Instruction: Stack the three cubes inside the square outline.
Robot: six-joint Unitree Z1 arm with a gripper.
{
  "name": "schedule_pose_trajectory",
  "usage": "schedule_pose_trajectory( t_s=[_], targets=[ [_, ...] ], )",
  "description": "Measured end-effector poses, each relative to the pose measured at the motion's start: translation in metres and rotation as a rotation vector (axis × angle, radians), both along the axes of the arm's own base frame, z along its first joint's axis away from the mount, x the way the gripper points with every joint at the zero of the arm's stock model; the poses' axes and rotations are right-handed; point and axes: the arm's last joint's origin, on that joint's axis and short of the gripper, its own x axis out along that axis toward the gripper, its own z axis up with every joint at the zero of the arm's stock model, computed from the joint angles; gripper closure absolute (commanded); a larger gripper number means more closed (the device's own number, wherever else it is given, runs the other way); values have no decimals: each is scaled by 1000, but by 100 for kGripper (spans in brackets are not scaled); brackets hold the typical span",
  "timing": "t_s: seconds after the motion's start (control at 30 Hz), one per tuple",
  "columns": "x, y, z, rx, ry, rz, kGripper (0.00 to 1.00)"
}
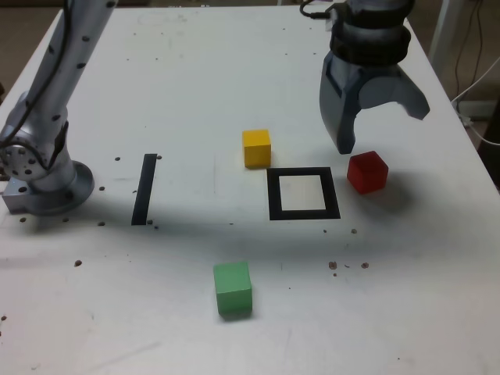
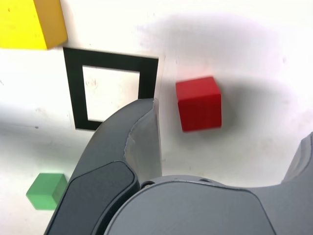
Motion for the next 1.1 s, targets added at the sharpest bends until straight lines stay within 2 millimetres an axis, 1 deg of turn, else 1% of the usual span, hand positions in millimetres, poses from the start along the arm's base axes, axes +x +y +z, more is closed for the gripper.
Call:
schedule_pose_trajectory(
  t_s=[0.1,0.2,0.4,0.67,0.77,1.0,1.1],
  targets=[
    [-1,0,-3,6,13,4,4],
    [0,0,-16,5,45,8,5],
    [2,-6,-27,5,58,10,7],
    [15,-13,-50,0,52,17,14],
    [19,-13,-53,14,60,35,19],
    [21,-11,-51,19,85,77,39],
    [20,-11,-50,16,95,85,45]
  ],
)
